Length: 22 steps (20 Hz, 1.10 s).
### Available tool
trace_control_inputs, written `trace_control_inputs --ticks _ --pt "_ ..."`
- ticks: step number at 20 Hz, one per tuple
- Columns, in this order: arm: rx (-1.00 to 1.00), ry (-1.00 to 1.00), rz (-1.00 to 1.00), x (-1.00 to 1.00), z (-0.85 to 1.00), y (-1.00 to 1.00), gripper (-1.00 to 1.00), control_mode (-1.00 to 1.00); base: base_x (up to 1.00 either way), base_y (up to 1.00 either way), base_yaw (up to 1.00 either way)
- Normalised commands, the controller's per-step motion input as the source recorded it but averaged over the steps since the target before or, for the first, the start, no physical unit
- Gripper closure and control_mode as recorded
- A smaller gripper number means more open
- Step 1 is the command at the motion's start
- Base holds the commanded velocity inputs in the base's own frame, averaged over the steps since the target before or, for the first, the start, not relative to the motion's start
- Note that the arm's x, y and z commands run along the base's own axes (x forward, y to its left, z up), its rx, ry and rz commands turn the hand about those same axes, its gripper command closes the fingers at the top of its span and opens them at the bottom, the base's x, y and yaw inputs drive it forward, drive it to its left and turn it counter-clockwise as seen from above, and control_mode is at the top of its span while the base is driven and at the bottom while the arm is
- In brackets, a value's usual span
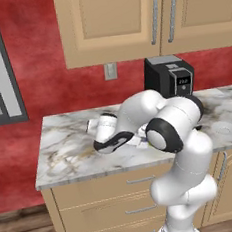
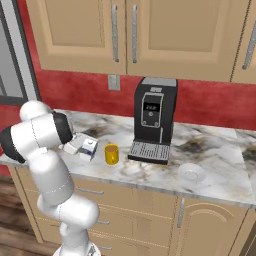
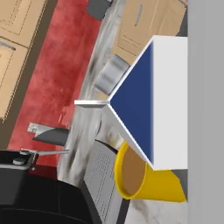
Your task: Take a sugar cube from the saucer and place it inside the coffee. Then, grab milk from the fridge and place it next to the coffee on the counter to sweeten the coffee.
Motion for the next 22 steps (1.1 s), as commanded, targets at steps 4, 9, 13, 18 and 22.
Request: trace_control_inputs --ticks 4,9,13,18,22 --pt "0.00 -0.17 -0.10 0.00 -0.33 0.47 1.00 -1.00 0.00 0.00 0.00" --pt "-0.06 -0.14 -0.07 0.03 -0.50 0.03 1.00 -1.00 0.00 0.00 0.00" --pt "-0.13 -0.13 -0.03 0.14 -0.57 0.08 1.00 -1.00 0.00 0.00 0.00" --pt "-0.16 -0.15 -0.27 0.01 0.01 0.82 1.00 -1.00 0.00 0.00 0.00" --pt "-0.21 -0.17 -0.43 0.00 0.14 1.00 1.00 -1.00 0.00 0.00 0.00"
